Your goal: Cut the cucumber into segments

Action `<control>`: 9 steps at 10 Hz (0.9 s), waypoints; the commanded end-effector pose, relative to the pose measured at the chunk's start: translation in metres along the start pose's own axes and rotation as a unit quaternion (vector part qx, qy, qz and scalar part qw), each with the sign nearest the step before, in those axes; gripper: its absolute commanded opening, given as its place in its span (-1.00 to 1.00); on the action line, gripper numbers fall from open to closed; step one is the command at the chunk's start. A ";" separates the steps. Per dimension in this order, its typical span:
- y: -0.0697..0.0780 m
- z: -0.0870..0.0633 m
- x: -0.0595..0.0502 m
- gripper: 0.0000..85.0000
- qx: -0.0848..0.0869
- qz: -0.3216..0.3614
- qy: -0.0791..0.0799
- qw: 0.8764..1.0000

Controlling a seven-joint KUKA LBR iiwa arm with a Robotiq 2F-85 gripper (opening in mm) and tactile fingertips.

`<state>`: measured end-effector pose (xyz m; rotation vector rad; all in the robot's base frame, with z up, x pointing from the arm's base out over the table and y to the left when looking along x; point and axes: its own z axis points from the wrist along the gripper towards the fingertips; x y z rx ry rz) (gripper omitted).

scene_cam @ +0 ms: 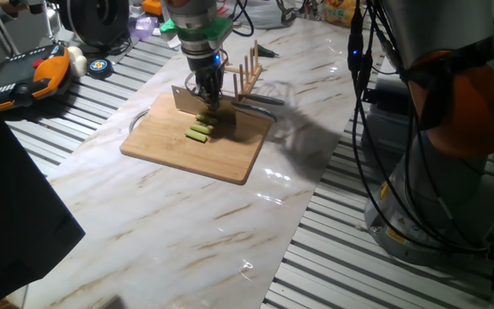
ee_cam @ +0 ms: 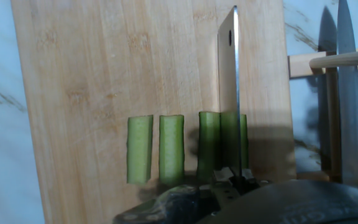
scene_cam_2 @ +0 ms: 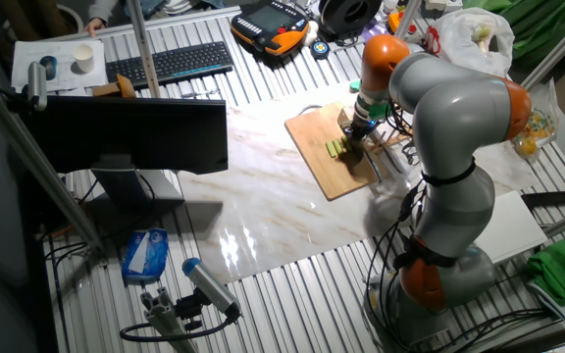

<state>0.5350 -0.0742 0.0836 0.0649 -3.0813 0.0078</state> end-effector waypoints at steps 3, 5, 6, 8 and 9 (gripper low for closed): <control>0.000 -0.006 0.001 -0.98 0.002 0.002 0.003 1.000; -0.003 -0.007 0.002 -0.98 0.007 0.002 0.001 1.000; -0.003 -0.007 0.001 -0.98 0.006 0.002 0.002 1.000; 0.000 -0.003 0.001 -0.98 0.001 0.003 0.005 1.000; 0.002 -0.001 0.001 -0.98 0.001 0.003 0.004 1.000</control>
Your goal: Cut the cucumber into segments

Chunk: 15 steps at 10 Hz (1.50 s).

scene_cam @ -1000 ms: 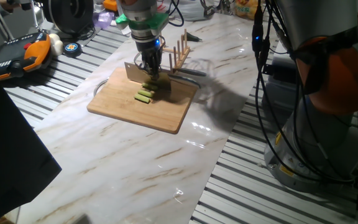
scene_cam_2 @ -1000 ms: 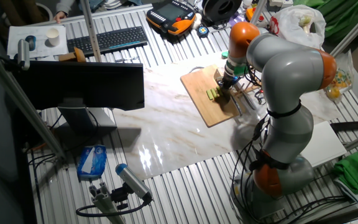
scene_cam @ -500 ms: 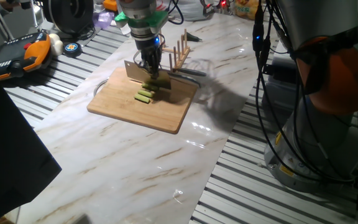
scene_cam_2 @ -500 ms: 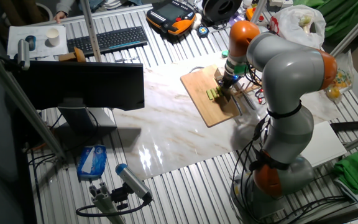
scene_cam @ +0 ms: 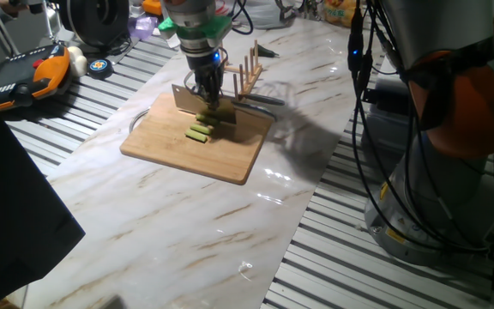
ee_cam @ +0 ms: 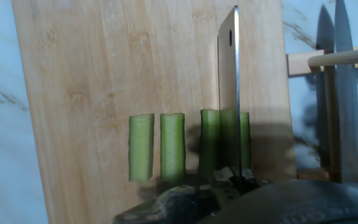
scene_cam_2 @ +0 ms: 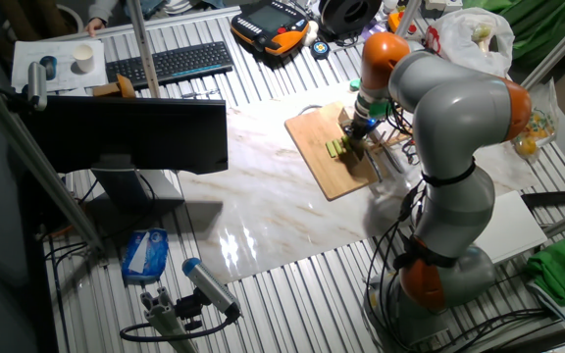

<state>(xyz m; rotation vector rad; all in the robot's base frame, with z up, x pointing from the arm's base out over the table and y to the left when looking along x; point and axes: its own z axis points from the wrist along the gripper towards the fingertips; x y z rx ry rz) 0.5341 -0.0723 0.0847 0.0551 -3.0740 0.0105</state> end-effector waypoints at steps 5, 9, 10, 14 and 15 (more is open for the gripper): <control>-0.002 0.006 -0.003 -0.98 0.004 0.006 0.003 1.000; -0.003 0.002 0.001 -0.98 0.001 0.006 0.007 1.000; -0.002 0.002 0.001 -0.98 0.000 0.005 0.007 1.000; -0.003 0.006 0.000 -0.98 -0.003 0.003 0.009 1.000; -0.003 0.005 0.001 -0.98 -0.003 0.003 0.009 1.000</control>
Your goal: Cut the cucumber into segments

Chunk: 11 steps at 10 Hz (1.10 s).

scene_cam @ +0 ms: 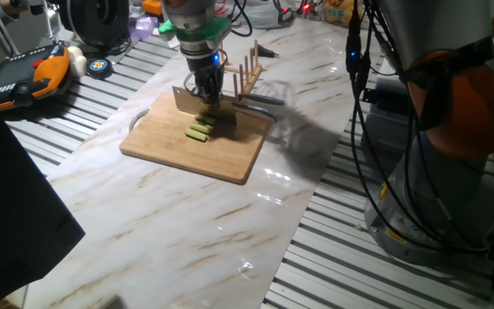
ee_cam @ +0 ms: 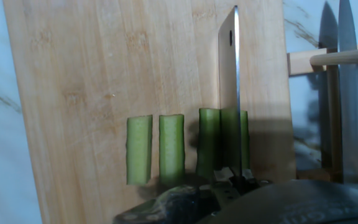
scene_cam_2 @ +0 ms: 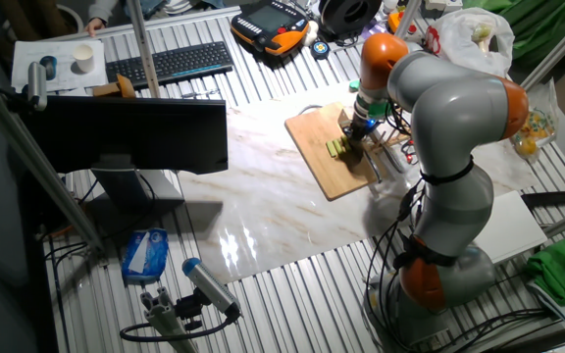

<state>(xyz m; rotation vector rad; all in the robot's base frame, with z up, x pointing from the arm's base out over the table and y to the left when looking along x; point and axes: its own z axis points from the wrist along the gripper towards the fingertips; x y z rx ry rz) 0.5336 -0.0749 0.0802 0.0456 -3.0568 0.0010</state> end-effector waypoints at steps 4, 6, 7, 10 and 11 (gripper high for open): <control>0.003 -0.007 -0.003 -0.98 0.001 0.003 -0.003 1.000; 0.004 -0.013 -0.008 -0.98 0.004 0.003 -0.001 1.000; 0.004 -0.015 -0.011 -0.98 0.006 0.004 0.000 1.000; 0.001 -0.012 -0.019 -0.98 0.004 0.000 0.000 1.000; 0.001 -0.010 -0.021 -0.98 0.002 0.000 0.000 1.000</control>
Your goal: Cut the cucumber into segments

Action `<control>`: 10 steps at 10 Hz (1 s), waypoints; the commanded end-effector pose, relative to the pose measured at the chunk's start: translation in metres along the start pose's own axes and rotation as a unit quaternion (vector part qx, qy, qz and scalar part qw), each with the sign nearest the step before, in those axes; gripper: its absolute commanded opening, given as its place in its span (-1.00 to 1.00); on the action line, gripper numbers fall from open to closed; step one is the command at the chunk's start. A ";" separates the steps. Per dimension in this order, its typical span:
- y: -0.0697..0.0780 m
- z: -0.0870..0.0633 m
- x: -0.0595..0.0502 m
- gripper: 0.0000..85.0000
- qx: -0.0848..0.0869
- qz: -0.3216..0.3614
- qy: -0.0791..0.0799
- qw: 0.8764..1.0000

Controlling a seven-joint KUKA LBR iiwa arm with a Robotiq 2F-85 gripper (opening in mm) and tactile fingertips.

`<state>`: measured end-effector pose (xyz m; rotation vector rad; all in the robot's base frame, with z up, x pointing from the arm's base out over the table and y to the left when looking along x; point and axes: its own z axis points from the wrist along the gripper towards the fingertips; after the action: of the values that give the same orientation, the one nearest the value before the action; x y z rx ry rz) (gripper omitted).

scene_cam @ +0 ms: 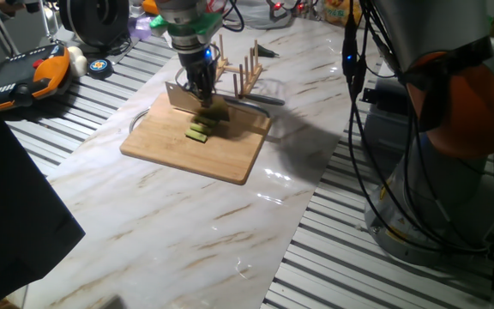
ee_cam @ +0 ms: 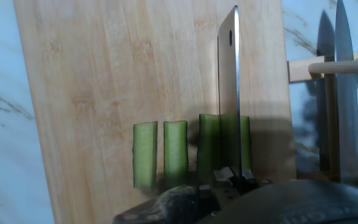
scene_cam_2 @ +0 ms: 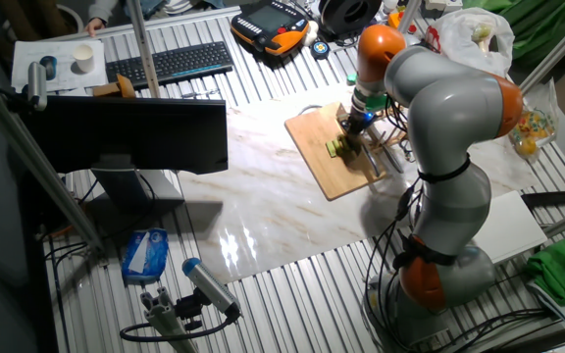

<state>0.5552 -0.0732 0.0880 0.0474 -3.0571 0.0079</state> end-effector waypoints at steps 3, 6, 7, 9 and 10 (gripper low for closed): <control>0.001 0.004 -0.003 -0.98 -0.002 0.001 -0.002 1.000; 0.002 0.008 -0.005 -0.98 0.000 0.001 -0.008 1.000; 0.002 0.010 -0.006 -0.98 -0.001 0.001 -0.008 1.000; 0.004 0.008 -0.007 -0.98 -0.001 0.000 -0.009 1.000; 0.007 0.002 -0.007 -0.98 -0.001 0.003 -0.007 1.000</control>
<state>0.5603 -0.0651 0.0836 0.0361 -3.0659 0.0067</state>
